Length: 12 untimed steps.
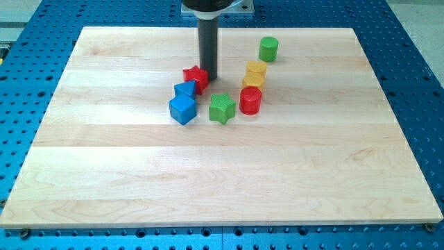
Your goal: Move the red star diagonally to the red circle
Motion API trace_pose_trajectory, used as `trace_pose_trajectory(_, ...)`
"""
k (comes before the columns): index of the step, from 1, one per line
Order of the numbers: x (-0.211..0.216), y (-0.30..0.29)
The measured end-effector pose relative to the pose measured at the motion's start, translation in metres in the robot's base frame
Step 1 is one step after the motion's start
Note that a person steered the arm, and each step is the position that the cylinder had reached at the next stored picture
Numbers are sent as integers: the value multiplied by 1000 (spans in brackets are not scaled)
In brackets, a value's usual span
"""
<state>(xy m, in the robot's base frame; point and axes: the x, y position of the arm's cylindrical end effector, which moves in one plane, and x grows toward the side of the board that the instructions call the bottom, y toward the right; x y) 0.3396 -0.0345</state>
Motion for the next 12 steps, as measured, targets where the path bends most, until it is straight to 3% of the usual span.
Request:
trace_pose_trajectory(2, -29, -46)
trace_pose_trajectory(3, -3, -113)
trace_pose_trajectory(4, 105, -121)
trace_pose_trajectory(5, 177, -57)
trace_pose_trajectory(7, 127, -27)
trace_pose_trajectory(9, 117, -10)
trace_pose_trajectory(10, 147, -32)
trace_pose_trajectory(12, 115, -47)
